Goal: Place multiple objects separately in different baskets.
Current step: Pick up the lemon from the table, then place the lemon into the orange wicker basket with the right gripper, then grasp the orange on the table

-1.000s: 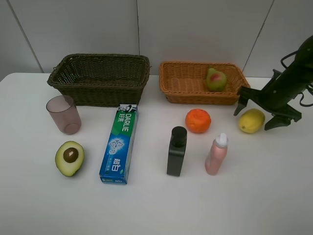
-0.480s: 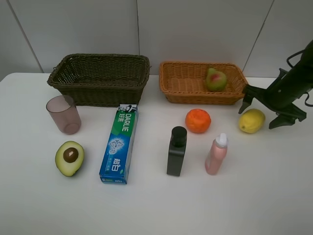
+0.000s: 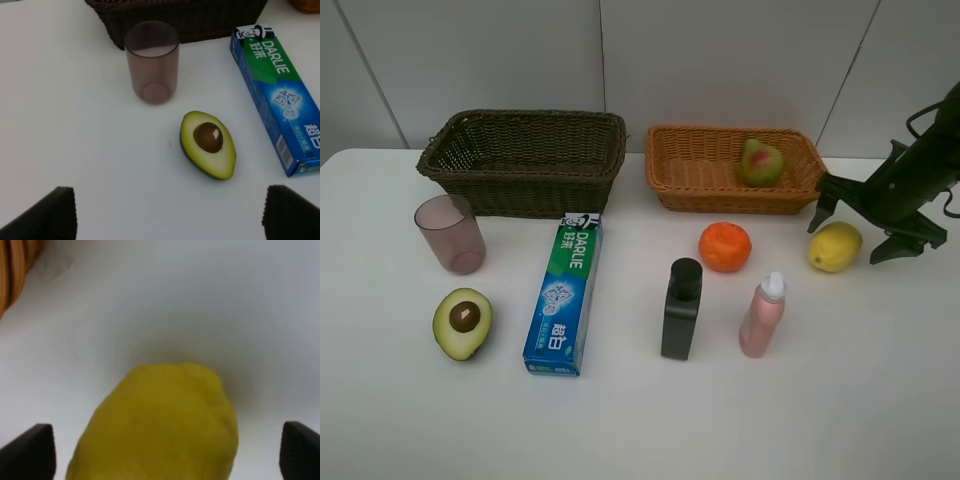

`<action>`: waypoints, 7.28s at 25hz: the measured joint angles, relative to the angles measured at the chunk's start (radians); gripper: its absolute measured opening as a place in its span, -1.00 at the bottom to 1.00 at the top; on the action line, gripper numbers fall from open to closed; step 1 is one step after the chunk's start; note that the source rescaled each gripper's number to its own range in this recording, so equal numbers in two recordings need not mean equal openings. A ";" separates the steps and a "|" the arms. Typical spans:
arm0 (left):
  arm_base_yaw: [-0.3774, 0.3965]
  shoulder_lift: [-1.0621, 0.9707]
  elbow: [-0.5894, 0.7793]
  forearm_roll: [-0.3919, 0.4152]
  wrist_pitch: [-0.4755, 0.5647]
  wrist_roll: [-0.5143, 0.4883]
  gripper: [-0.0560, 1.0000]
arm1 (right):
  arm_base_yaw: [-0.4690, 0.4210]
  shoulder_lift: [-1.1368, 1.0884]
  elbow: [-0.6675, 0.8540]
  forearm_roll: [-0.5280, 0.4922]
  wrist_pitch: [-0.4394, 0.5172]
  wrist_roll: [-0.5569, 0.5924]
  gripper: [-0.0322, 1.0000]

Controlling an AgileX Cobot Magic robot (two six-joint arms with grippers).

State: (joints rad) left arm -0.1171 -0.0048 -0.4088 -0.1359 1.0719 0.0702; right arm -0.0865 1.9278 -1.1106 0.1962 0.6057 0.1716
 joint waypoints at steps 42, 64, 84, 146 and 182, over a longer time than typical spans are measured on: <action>0.000 0.000 0.000 0.000 0.000 0.000 0.96 | 0.000 0.051 0.000 -0.014 -0.045 -0.004 -0.13; 0.000 0.000 0.000 0.000 0.000 0.000 0.96 | 0.000 0.049 0.000 0.049 -0.028 -0.004 -0.13; 0.000 0.000 0.000 0.000 0.000 0.000 0.96 | 0.011 -0.132 0.000 0.112 0.187 -0.023 -0.13; 0.000 0.000 0.000 0.000 0.000 0.000 0.96 | 0.261 0.245 -0.533 0.240 -0.166 -0.445 -0.13; 0.000 0.000 0.000 -0.001 0.000 0.000 0.96 | 0.272 0.236 -0.533 0.287 -0.155 -0.446 1.00</action>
State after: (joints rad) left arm -0.1171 -0.0048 -0.4088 -0.1369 1.0719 0.0702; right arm 0.1857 2.1637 -1.6431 0.4829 0.4510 -0.2746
